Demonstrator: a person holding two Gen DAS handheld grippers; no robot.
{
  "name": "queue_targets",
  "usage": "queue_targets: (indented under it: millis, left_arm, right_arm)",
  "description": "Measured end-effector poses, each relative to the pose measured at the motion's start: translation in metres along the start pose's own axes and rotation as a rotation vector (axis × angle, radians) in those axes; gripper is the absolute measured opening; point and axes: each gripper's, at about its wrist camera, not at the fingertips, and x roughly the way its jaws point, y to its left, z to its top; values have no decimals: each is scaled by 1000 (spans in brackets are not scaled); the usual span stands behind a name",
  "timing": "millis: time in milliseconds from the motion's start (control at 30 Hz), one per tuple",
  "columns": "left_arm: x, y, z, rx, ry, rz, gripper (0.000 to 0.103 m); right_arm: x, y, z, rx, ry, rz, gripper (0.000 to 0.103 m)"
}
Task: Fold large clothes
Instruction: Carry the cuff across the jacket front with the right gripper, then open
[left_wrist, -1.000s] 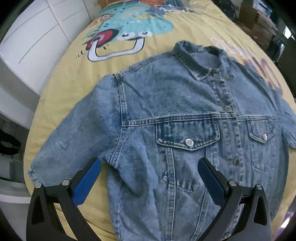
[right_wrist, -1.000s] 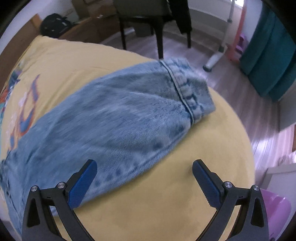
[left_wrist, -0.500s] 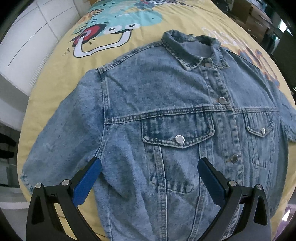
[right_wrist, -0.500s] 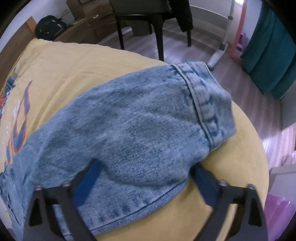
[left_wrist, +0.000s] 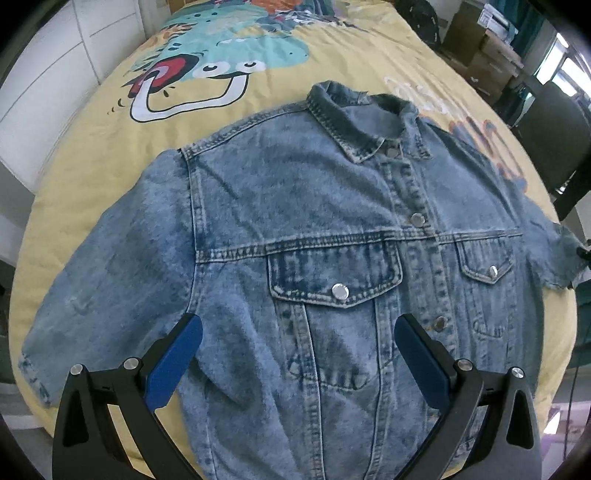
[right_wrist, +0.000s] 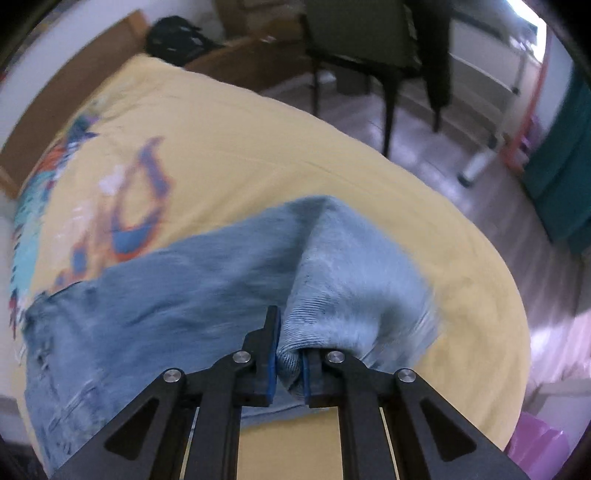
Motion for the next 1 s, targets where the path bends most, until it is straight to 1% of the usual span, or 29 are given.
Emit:
queue_targets:
  millis: [33, 167, 300, 367, 400, 467, 500, 633, 700, 733, 833, 900, 1000]
  left_arm:
    - [-1, 3, 1, -4, -4, -1, 102]
    - [-4, 13, 5, -10, -24, -9, 102]
    - [-1, 22, 9, 1, -30, 11, 102]
    - [-2, 23, 11, 9, -37, 30, 102]
    - [-3, 23, 13, 13, -51, 33, 102]
    - [-6, 25, 17, 16, -74, 34, 102]
    - [-7, 26, 19, 14, -81, 36, 102]
    - [-3, 31, 28, -12, -97, 21, 102]
    - [0, 33, 30, -16, -98, 21, 102]
    - [3, 33, 30, -11, -97, 33, 102]
    - [7, 34, 27, 0, -87, 65, 102]
    - [10, 37, 24, -7, -77, 70, 102]
    - [14, 40, 23, -22, -62, 74, 102]
  right_arm:
    - [-9, 14, 0, -21, -7, 20, 9]
    - [-45, 78, 1, -151, -37, 50, 9]
    - [-80, 148, -3, -261, -59, 121, 9]
    - [-88, 178, -9, -302, -56, 166, 9]
    - [-91, 200, -16, -339, -48, 199, 9]
    - [-92, 236, -28, -392, -34, 235, 9]
    - [-90, 257, -35, -419, -21, 257, 9]
    - [-69, 312, -61, -487, 30, 310, 9]
    - [-46, 336, -82, -514, 81, 326, 9]
    - [-33, 345, -92, -529, 108, 322, 9]
    - [8, 356, -129, -558, 181, 276, 9]
    - [35, 358, -152, -555, 232, 259, 9]
    - [52, 352, -171, -557, 264, 257, 10]
